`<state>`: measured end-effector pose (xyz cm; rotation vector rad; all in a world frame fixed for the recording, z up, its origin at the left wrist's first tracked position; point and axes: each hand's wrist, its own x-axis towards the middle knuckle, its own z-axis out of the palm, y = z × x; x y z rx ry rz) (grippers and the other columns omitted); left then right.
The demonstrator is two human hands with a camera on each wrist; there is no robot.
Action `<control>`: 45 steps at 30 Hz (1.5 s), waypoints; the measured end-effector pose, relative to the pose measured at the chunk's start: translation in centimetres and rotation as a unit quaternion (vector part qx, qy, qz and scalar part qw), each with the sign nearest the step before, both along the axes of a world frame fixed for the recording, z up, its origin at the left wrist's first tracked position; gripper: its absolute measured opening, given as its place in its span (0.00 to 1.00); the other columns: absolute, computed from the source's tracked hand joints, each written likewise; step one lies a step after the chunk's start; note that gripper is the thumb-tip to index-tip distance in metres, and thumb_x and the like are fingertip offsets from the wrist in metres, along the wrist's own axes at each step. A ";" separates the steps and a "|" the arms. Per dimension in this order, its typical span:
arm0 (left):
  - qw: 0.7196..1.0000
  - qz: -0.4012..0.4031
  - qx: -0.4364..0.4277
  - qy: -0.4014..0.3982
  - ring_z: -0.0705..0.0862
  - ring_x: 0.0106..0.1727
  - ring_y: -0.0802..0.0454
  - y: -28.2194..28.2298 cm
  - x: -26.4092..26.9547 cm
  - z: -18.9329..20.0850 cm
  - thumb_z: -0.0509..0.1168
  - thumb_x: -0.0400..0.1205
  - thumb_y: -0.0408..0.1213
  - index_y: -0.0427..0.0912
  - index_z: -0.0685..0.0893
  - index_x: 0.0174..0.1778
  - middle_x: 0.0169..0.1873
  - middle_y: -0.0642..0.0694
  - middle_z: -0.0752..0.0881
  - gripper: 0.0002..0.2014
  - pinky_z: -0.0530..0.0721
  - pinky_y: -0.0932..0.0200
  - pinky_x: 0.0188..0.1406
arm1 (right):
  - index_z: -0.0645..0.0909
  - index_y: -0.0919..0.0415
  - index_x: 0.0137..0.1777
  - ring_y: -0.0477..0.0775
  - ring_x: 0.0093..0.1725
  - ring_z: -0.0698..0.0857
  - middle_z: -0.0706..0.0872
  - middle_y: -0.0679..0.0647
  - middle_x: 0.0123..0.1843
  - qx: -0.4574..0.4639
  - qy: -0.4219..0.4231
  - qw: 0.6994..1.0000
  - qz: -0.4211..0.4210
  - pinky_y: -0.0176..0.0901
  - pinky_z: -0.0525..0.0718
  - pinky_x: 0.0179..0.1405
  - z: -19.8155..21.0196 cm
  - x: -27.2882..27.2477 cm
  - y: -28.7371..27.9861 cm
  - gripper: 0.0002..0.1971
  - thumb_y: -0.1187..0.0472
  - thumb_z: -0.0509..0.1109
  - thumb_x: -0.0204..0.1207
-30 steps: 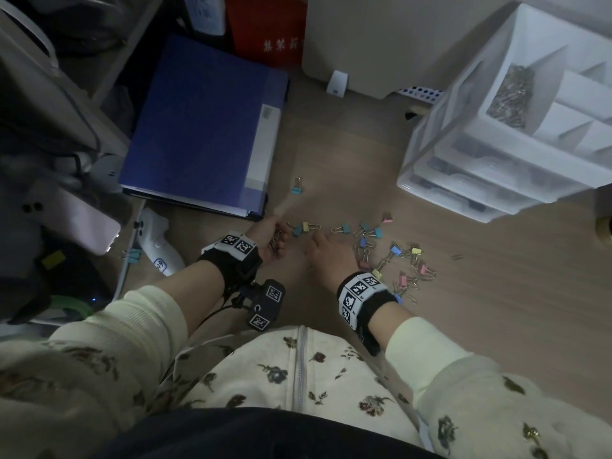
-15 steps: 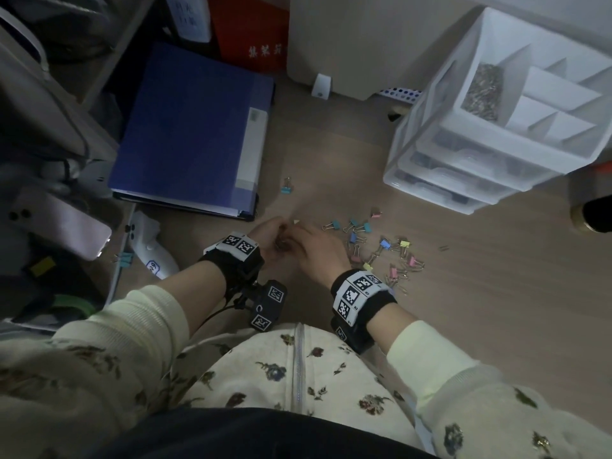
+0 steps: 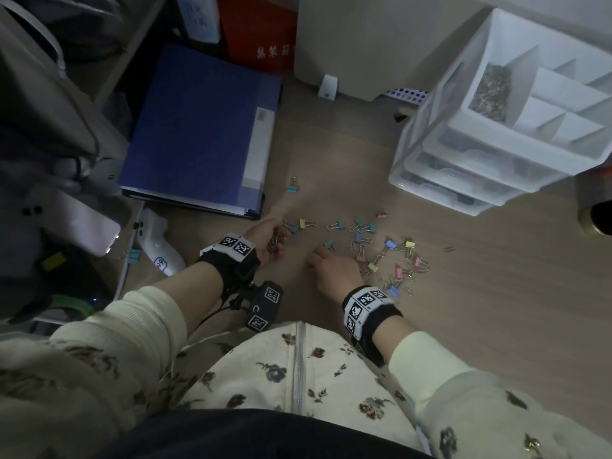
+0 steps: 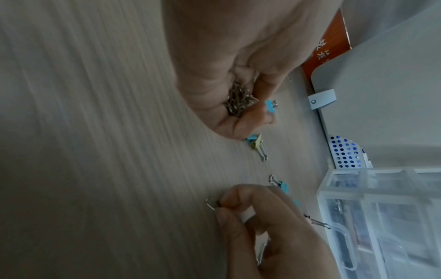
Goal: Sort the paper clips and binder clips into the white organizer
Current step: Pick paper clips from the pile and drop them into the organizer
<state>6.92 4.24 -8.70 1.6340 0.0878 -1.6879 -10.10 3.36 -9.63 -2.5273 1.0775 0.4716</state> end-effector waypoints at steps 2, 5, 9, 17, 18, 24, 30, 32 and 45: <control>1.000 0.000 0.003 0.003 0.67 0.17 0.58 0.0 0.0 -0.1 0.56 0.82 0.34 0.38 0.76 0.31 0.26 0.46 0.72 0.13 0.67 0.71 0.13 | 0.76 0.57 0.63 0.60 0.57 0.81 0.76 0.54 0.64 -0.005 0.010 1.000 0.008 0.44 0.67 0.33 0.1 0.2 0.1 0.13 0.63 0.62 0.79; 1.000 -0.001 0.006 0.007 0.67 0.18 0.57 0.1 0.0 -0.2 0.57 0.80 0.32 0.38 0.76 0.32 0.27 0.46 0.72 0.10 0.68 0.70 0.13 | 0.74 0.61 0.63 0.61 0.58 0.80 0.75 0.57 0.63 0.002 0.019 1.000 0.008 0.45 0.69 0.34 0.3 0.5 0.2 0.14 0.67 0.62 0.77; 1.000 -0.001 0.006 0.009 0.68 0.19 0.57 0.0 -0.2 -0.2 0.57 0.79 0.29 0.38 0.76 0.32 0.26 0.46 0.73 0.09 0.69 0.70 0.14 | 0.72 0.63 0.62 0.63 0.57 0.81 0.76 0.59 0.63 0.021 0.031 0.999 -0.013 0.47 0.71 0.37 0.8 0.3 0.1 0.16 0.69 0.61 0.75; 0.999 -0.037 -0.013 0.039 0.78 0.33 0.51 -0.4 -2.0 -0.4 0.56 0.83 0.31 0.36 0.79 0.39 0.33 0.43 0.79 0.09 0.78 0.59 0.36 | 0.77 0.57 0.61 0.61 0.55 0.84 0.84 0.55 0.58 0.021 -0.154 0.978 -0.142 0.52 0.81 0.47 3.3 -0.2 -1.2 0.11 0.60 0.60 0.82; 0.998 -0.046 -0.020 0.046 0.78 0.34 0.50 -0.6 -2.4 -0.5 0.56 0.83 0.30 0.36 0.78 0.39 0.34 0.42 0.79 0.09 0.78 0.58 0.39 | 0.78 0.57 0.62 0.61 0.56 0.83 0.84 0.55 0.59 0.029 -0.175 0.975 -0.132 0.53 0.81 0.48 3.5 0.0 -1.1 0.11 0.59 0.60 0.83; 0.996 -0.071 -0.024 0.049 0.78 0.28 0.54 -1.2 -3.9 -0.4 0.55 0.84 0.35 0.39 0.78 0.39 0.30 0.44 0.78 0.11 0.78 0.67 0.19 | 0.82 0.57 0.60 0.59 0.53 0.84 0.84 0.54 0.58 0.011 -0.258 0.961 -0.094 0.52 0.83 0.43 2.7 -0.6 -1.0 0.12 0.58 0.61 0.83; 0.997 -0.074 0.011 0.000 0.70 0.11 0.59 -1.7 -3.9 -1.2 0.54 0.85 0.39 0.40 0.75 0.30 0.14 0.50 0.75 0.17 0.65 0.73 0.12 | 0.77 0.58 0.65 0.58 0.59 0.81 0.80 0.53 0.65 0.023 -0.152 0.961 -0.231 0.46 0.79 0.53 0.9 -4.5 -3.7 0.14 0.61 0.58 0.83; 0.998 -0.064 0.018 -0.005 0.69 0.11 0.59 -1.9 -3.9 -1.5 0.54 0.86 0.40 0.40 0.75 0.31 0.14 0.50 0.75 0.18 0.64 0.73 0.11 | 0.76 0.56 0.67 0.58 0.59 0.81 0.79 0.53 0.67 0.014 -0.080 0.970 -0.228 0.47 0.78 0.51 0.7 -5.6 -4.5 0.15 0.57 0.58 0.83; 0.998 -0.046 0.035 0.003 0.70 0.13 0.59 -2.8 -5.0 -2.1 0.54 0.85 0.40 0.41 0.77 0.30 0.16 0.50 0.76 0.18 0.65 0.70 0.14 | 0.71 0.53 0.68 0.57 0.53 0.83 0.77 0.51 0.67 -0.017 -0.043 0.991 -0.126 0.49 0.83 0.37 -0.4 -5.9 -5.1 0.20 0.50 0.65 0.79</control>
